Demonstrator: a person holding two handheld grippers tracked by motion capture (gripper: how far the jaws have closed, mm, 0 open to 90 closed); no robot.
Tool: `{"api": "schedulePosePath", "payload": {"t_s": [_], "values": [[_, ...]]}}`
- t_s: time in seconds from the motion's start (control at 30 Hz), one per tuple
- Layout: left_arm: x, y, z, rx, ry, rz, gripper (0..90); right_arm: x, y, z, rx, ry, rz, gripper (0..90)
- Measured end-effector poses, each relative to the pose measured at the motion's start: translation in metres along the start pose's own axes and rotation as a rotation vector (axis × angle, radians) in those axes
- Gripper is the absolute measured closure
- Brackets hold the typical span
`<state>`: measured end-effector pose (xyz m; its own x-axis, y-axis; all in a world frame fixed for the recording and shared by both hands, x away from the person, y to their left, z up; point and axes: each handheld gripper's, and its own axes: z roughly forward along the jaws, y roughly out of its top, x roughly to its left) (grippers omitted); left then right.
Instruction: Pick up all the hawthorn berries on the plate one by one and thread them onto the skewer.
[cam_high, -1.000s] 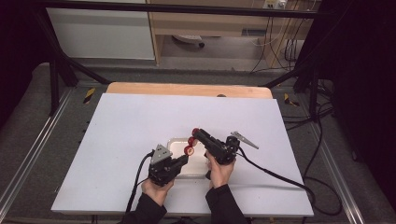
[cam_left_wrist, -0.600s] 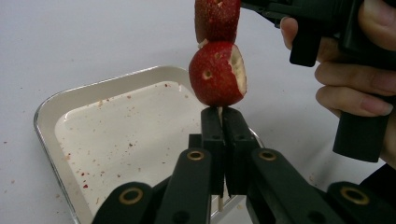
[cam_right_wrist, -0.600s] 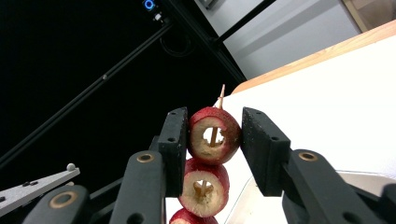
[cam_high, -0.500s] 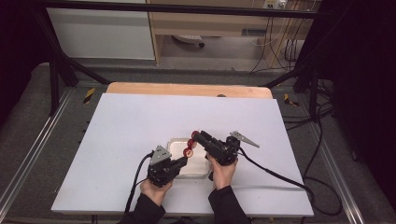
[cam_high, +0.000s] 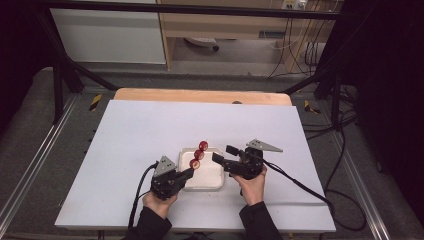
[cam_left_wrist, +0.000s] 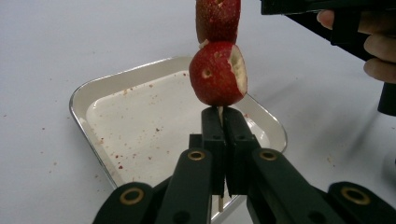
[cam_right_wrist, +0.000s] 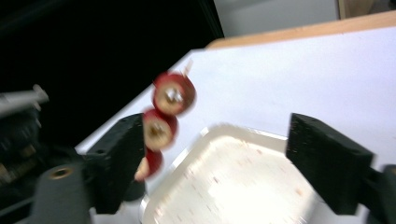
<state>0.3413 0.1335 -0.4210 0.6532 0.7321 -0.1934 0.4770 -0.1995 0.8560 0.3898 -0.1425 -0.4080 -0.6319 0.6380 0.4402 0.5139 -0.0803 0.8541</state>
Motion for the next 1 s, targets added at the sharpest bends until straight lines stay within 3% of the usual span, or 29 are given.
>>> {"api": "schedulePosePath", "payload": {"t_s": [0.23,0.5,0.67,1.0], "values": [[0.006,0.000,-0.006,0.022,-0.020,0.028,88.1,-0.015,-0.007,-0.014,0.110,-0.064,-0.112,6.4],[0.016,0.005,-0.016,0.057,-0.022,0.063,88.1,-0.033,-0.020,-0.034,0.232,-0.110,-0.198,0.5],[0.020,0.011,-0.020,0.092,-0.023,0.096,88.0,-0.041,-0.028,-0.044,0.268,-0.134,-0.242,0.6],[0.028,0.025,-0.012,0.164,-0.021,0.131,87.9,-0.057,-0.040,-0.067,0.289,-0.162,-0.224,0.5]]}}
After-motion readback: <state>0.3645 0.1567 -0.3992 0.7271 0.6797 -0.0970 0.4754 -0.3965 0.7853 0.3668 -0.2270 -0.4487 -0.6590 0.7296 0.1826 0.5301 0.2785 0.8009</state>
